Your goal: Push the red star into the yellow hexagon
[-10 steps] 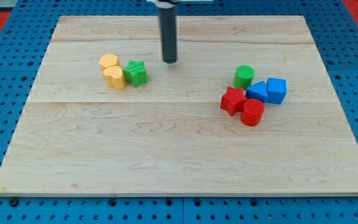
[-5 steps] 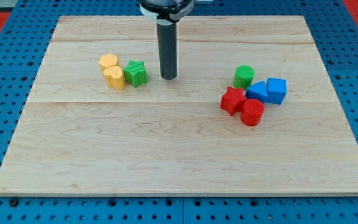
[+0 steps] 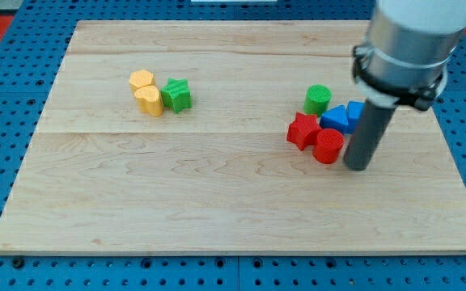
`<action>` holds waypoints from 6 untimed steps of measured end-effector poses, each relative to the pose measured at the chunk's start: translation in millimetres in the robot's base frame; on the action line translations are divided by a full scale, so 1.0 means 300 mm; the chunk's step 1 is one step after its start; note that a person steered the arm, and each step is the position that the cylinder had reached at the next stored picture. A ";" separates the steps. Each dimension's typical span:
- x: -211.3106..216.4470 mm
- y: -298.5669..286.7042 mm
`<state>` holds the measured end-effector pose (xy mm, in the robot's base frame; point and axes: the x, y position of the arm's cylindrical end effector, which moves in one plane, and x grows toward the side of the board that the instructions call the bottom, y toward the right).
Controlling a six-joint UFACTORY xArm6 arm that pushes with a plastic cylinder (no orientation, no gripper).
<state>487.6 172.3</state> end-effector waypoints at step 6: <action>-0.414 -1.093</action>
